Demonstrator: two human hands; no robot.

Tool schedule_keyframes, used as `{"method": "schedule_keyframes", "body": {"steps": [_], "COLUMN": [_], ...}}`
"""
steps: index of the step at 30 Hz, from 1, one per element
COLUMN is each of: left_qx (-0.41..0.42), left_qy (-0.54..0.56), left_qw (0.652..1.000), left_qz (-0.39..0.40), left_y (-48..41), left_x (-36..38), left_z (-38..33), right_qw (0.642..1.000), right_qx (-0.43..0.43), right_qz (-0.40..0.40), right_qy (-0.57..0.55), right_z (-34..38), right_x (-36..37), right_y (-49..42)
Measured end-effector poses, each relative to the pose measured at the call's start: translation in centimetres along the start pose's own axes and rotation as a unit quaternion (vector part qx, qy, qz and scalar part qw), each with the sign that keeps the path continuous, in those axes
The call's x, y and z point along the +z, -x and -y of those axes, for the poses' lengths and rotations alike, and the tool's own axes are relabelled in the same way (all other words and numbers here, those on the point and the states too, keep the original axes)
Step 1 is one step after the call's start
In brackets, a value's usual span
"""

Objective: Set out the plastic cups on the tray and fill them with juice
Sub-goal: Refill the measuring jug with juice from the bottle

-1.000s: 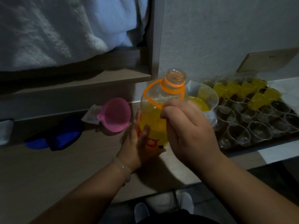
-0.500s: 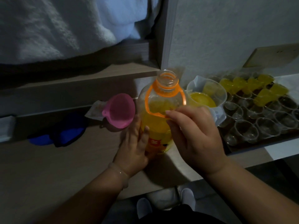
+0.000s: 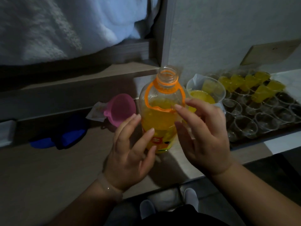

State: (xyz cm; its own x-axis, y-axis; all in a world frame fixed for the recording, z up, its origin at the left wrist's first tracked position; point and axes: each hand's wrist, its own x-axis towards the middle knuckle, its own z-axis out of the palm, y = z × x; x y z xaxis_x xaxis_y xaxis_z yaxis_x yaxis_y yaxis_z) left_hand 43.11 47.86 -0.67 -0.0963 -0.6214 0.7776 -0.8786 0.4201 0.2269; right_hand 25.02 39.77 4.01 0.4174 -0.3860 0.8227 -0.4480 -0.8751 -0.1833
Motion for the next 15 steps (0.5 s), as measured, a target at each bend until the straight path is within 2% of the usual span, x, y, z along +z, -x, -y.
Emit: {"method": "schedule_keyframes", "body": {"steps": [3,7,11,15], "left_qx": [0.040,0.078,0.114,0.076], "left_qy": [0.024,0.048,0.060,0.066], "left_qw": [0.999,0.996,0.992,0.992], "left_qz": [-0.023,-0.016,0.019,0.074], "left_y": [-1.7,-3.4,-4.7,-5.8], "left_x": [-0.8,-0.4,1.4,4.3], "left_z": [-1.9,-4.1,-5.9,-7.3], "right_qw": [0.998,0.983,0.952,0.901], "right_qx": [0.059,0.178,0.306,0.432], "right_qz": [-0.012,-0.041,-0.028,0.029], "right_qy": [0.007,0.036,0.016,-0.042], "right_z": [-1.1,-3.5,-5.7,-7.4], "right_x": [-0.9,-1.7,-2.4,-2.7], "right_y": [0.7,1.5,2.1,2.1]}}
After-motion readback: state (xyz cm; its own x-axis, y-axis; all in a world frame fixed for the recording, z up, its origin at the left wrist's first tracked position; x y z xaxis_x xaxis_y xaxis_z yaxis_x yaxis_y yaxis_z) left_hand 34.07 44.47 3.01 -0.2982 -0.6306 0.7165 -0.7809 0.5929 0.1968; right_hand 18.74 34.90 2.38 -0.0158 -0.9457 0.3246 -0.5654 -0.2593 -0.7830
